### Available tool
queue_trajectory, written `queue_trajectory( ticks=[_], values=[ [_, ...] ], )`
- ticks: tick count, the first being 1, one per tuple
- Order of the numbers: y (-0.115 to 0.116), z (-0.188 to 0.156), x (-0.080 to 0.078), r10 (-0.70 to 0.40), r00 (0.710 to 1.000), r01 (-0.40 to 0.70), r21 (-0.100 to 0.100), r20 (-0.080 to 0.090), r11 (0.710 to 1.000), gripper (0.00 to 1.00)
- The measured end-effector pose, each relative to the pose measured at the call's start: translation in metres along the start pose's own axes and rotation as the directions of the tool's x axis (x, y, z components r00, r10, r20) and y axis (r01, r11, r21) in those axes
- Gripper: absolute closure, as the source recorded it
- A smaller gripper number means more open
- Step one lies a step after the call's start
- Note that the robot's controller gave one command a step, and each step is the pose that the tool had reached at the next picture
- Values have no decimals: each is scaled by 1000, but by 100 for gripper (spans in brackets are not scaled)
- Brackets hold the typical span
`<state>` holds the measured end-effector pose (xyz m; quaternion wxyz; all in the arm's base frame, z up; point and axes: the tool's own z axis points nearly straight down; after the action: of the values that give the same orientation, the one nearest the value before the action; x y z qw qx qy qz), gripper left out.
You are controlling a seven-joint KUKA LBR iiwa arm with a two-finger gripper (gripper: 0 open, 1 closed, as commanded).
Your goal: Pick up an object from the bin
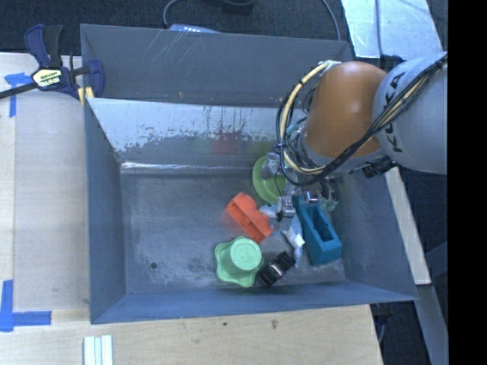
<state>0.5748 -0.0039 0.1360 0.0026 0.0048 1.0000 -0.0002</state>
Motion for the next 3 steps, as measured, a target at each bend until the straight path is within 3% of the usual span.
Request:
queue_trajectory(
  ticks=[1, 2, 3],
  values=[
    [5, 14, 7, 41, 999, -41, -1, 8, 999, 0],
    [2, 53, 6, 74, 997, -74, -4, 8, 997, 100],
    [2, 53, 6, 74, 997, -74, -4, 8, 997, 100]
  ],
)
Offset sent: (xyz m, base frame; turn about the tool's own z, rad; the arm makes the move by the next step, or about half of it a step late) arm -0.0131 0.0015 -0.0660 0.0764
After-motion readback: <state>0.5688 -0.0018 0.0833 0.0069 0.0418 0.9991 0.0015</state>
